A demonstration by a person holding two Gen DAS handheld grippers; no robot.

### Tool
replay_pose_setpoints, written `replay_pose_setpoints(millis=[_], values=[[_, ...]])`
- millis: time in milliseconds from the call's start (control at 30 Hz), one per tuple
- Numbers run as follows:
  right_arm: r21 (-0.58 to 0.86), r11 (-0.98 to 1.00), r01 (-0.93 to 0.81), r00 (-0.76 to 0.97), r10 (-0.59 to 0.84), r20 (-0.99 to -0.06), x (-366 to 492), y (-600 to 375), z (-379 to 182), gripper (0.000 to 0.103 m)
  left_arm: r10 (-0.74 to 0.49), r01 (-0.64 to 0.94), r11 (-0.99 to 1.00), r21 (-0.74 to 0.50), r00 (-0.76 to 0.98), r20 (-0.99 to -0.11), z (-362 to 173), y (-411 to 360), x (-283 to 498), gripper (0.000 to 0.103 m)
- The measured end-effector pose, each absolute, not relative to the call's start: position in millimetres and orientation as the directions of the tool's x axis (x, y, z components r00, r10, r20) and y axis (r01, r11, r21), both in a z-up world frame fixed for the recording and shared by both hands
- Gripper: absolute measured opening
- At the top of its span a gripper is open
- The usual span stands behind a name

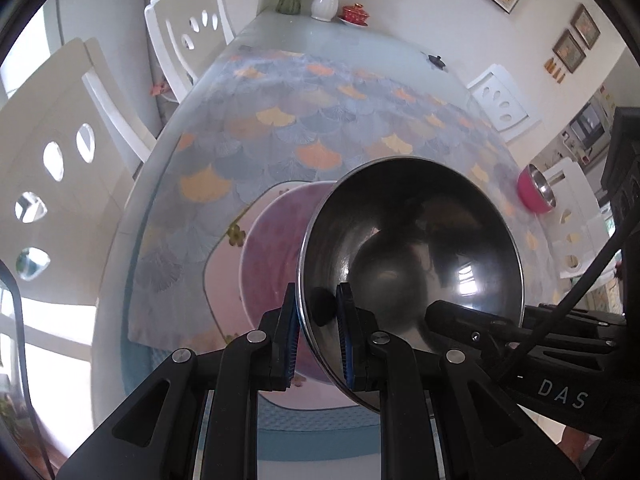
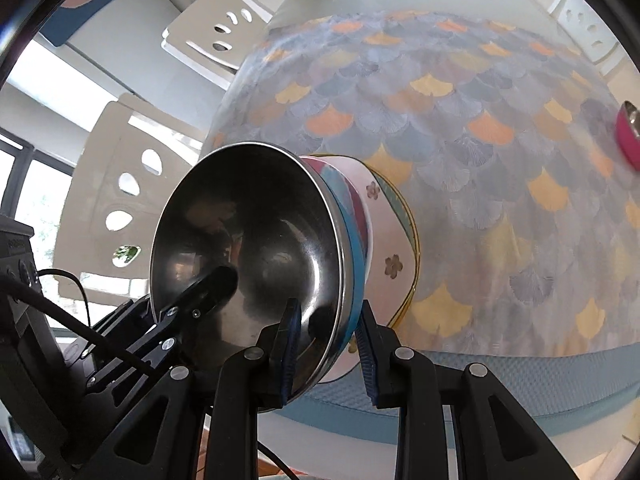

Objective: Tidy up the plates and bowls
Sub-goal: 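Carry the blue steel bowl over the stack and lower it into the pink bowl, then open both grippers and lift them away from the stack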

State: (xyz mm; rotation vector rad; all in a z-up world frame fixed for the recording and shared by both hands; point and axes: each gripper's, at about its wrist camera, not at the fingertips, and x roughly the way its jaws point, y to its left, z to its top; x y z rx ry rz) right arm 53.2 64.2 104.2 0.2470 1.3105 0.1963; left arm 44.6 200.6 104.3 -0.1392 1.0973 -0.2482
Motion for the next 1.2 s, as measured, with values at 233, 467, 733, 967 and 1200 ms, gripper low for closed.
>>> replay_pose_setpoints(millis=[233, 467, 733, 967, 1200], values=[[0.288, 0.957, 0.042, 0.249, 0.269, -0.930, 53, 65, 102, 0.028, -0.279, 0.134, 0.960, -0.245, 0.430, -0.859, 103, 214, 47, 0.015], [0.278, 0.959, 0.058, 0.273, 0.252, -0.928, 54, 66, 103, 0.029, -0.295, 0.113, 0.955, -0.273, 0.426, -0.855, 101, 227, 53, 0.015], [0.301, 0.953, -0.011, 0.393, 0.281, -0.876, 63, 62, 126, 0.029, -0.269, 0.090, 0.962, -0.257, 0.459, -0.846, 105, 233, 53, 0.019], [0.333, 0.942, -0.047, 0.420, 0.321, -0.849, 65, 50, 145, 0.029, -0.262, 0.078, 0.964, -0.256, 0.476, -0.840, 114, 250, 46, 0.020], [0.388, 0.918, -0.081, 0.399, 0.387, -0.831, 58, 42, 147, 0.029, -0.222, 0.037, 0.972, -0.232, 0.468, -0.855, 109, 248, 44, 0.020]])
